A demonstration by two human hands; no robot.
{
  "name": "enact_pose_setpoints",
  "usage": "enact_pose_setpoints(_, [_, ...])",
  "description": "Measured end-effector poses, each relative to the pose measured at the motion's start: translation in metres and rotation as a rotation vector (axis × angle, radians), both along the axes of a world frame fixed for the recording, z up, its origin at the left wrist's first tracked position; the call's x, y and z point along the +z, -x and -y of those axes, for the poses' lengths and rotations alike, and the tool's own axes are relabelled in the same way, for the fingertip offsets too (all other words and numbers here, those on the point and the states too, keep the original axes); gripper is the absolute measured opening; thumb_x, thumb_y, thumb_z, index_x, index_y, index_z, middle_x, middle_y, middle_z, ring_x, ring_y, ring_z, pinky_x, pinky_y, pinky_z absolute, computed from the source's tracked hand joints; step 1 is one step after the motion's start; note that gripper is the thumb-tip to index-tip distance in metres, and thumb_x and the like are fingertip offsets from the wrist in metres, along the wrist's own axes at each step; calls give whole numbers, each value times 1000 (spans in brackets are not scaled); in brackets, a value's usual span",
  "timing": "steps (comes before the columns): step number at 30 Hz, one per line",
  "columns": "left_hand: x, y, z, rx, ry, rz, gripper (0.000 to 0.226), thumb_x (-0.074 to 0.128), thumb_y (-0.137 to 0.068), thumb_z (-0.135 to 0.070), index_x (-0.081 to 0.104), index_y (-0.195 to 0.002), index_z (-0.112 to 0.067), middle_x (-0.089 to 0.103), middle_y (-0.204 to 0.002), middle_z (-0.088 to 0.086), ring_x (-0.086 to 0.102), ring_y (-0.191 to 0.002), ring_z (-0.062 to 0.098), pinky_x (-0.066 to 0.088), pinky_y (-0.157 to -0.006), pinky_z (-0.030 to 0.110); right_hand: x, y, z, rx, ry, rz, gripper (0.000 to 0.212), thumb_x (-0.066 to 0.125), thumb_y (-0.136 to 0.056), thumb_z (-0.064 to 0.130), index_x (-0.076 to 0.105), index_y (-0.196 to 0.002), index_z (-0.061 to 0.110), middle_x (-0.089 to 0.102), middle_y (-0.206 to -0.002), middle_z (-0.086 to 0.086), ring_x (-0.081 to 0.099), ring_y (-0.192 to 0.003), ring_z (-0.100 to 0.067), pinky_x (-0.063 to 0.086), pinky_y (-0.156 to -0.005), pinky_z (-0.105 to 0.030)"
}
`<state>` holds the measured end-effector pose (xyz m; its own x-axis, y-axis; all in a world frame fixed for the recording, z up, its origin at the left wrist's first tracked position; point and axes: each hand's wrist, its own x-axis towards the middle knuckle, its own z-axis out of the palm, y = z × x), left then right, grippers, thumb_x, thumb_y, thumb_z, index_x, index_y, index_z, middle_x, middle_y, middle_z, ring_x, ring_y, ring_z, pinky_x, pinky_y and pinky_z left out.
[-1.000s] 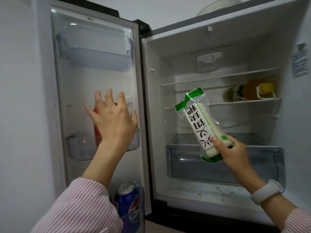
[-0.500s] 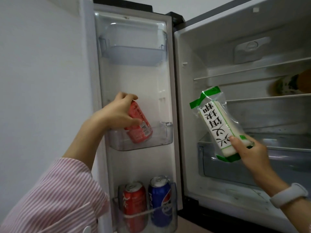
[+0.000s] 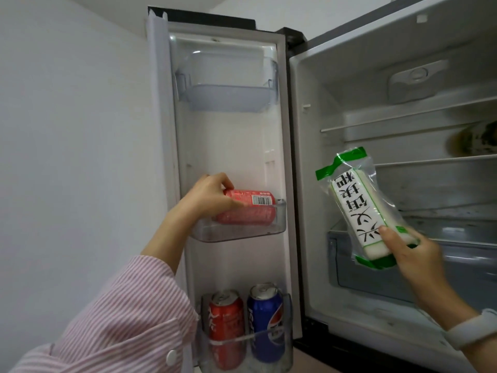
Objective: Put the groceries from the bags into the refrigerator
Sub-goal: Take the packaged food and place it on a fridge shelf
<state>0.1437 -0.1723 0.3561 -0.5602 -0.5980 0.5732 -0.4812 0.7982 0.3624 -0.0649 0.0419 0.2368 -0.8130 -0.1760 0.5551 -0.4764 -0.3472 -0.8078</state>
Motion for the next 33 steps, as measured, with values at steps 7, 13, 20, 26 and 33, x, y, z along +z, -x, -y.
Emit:
enact_pose_setpoints(7, [-7, -6, -19, 75, 147, -21, 40, 60, -85, -38, 58, -119, -17, 57, -125, 6, 53, -114, 24, 42, -93, 32, 1, -4, -5, 3, 27, -17, 23, 58, -86, 8, 56, -109, 5, 58, -93, -11, 55, -59, -4, 42, -42, -3])
enact_pose_setpoints(13, [-38, 44, -87, -164, 630, -435, 27, 51, -84, -25, 64, -103, -12, 66, -108, 6, 61, -98, 25, 47, -86, 37, 8, -1, -24, -2, 26, -21, 15, 58, -86, 8, 56, -100, 11, 61, -86, -7, 55, -67, -8, 45, -44, -6])
enact_pose_setpoints(20, [-80, 156, -136, -428, 389, -316, 29, 56, -81, -18, 63, -108, -10, 62, -112, 6, 59, -100, 27, 47, -82, 39, 1, 29, -87, -102, -24, 7, 5, 61, -83, 13, 60, -88, 14, 64, -78, -1, 62, -71, -13, 52, -49, -13])
enact_pose_setpoints(26, [-70, 239, -147, -476, 348, -239, 39, 52, -87, -22, 52, -125, -14, 49, -129, 6, 47, -117, 27, 39, -93, 40, 22, 66, -114, -283, -7, -4, 8, 63, -84, 10, 59, -76, 13, 62, -72, -2, 60, -54, -1, 47, -45, -10])
enact_pose_setpoints(33, [-28, 328, -130, -493, 405, -224, 47, 45, -92, -30, 36, -137, -17, 35, -142, 6, 32, -130, 24, 34, -100, 39, 104, 148, -95, -395, -70, 20, 10, 61, -84, 18, 62, -89, 8, 63, -83, -6, 57, -65, -10, 47, -47, -12])
